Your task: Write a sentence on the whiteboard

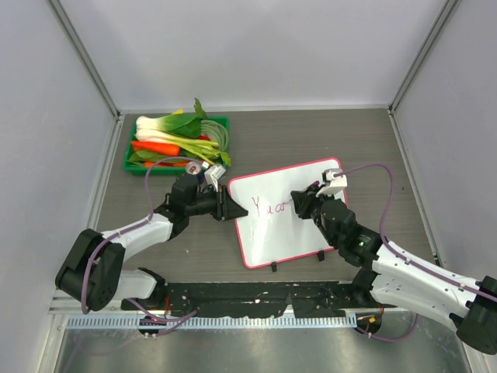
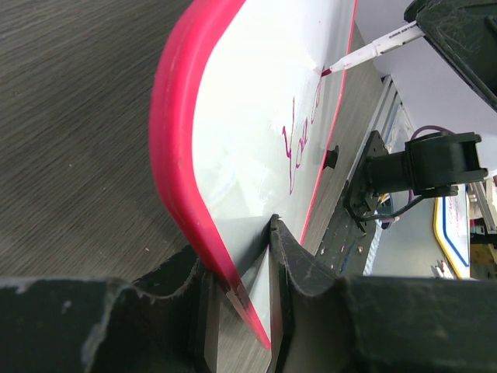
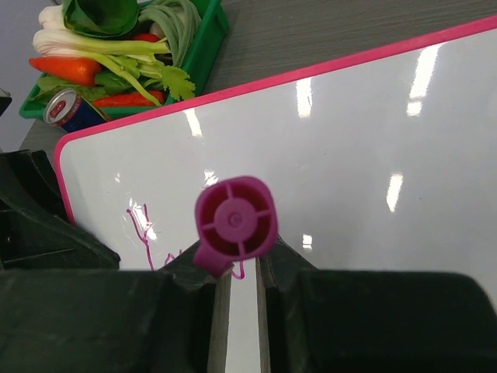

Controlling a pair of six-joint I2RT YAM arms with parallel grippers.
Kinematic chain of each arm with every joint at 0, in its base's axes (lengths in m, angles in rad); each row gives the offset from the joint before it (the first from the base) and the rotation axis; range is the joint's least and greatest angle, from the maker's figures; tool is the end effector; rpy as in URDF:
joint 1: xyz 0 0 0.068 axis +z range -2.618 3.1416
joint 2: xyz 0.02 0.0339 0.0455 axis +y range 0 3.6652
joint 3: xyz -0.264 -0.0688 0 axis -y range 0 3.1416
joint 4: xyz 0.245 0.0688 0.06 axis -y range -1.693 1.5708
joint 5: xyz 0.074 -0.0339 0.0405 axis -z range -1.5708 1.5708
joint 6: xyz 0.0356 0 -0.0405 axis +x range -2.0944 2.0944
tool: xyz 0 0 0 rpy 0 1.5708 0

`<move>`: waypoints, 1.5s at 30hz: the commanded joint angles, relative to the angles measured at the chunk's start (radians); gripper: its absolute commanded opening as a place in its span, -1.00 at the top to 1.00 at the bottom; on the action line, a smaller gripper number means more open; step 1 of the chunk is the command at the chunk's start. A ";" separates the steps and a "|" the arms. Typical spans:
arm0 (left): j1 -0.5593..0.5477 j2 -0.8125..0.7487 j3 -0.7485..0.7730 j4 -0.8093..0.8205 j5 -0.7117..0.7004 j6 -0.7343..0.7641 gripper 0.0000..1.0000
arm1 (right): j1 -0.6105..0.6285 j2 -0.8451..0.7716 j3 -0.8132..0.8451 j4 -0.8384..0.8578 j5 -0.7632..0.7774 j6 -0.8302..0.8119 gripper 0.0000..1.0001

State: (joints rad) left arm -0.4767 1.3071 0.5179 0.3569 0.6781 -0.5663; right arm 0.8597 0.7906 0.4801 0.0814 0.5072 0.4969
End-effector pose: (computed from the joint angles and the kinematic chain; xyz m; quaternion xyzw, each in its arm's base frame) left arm 0.2196 -0.1386 0.1941 0.1435 0.8016 -0.4961 0.3012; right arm 0.1360 0.1314 0.2595 0.0166 0.7739 0.2246 0.5919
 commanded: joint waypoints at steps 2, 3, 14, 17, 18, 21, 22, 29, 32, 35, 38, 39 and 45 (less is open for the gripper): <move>0.006 0.035 -0.016 -0.111 -0.189 0.192 1.00 | -0.013 0.012 0.026 -0.005 0.054 -0.021 0.99; 0.006 0.034 -0.015 -0.111 -0.189 0.192 1.00 | -0.013 0.009 0.025 -0.008 0.054 -0.020 0.99; 0.006 0.035 -0.015 -0.111 -0.189 0.192 1.00 | -0.014 0.007 0.000 -0.051 -0.007 -0.004 0.99; 0.006 0.035 -0.015 -0.111 -0.189 0.192 1.00 | -0.016 0.001 -0.008 -0.058 -0.015 -0.001 0.99; 0.006 0.037 -0.015 -0.110 -0.189 0.192 1.00 | -0.016 -0.002 -0.011 -0.061 -0.019 0.000 0.99; 0.006 0.035 -0.015 -0.110 -0.189 0.192 1.00 | -0.014 -0.004 -0.014 -0.068 -0.024 0.006 0.99; 0.006 0.037 -0.015 -0.110 -0.189 0.192 1.00 | -0.014 -0.007 -0.014 -0.072 -0.022 0.008 0.99; 0.006 0.038 -0.015 -0.111 -0.187 0.192 1.00 | -0.016 -0.025 -0.018 -0.114 -0.026 0.011 0.99; 0.006 0.040 -0.015 -0.110 -0.187 0.192 1.00 | -0.014 -0.030 -0.021 -0.126 -0.027 0.015 0.98; 0.006 0.038 -0.013 -0.111 -0.186 0.192 1.00 | -0.016 -0.036 -0.026 -0.135 -0.029 0.020 0.99; 0.006 0.040 -0.013 -0.110 -0.184 0.192 1.00 | -0.016 -0.040 -0.028 -0.141 -0.024 0.022 0.99; 0.006 0.041 -0.013 -0.110 -0.184 0.192 1.00 | -0.014 -0.042 -0.026 -0.143 -0.022 0.022 0.99; 0.004 0.040 -0.013 -0.111 -0.184 0.192 1.00 | -0.016 -0.051 0.003 -0.141 -0.007 0.008 0.99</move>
State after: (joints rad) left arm -0.4763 1.3090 0.5194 0.3557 0.6788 -0.5667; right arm 0.8505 0.7433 0.4690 -0.0078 0.4622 0.5259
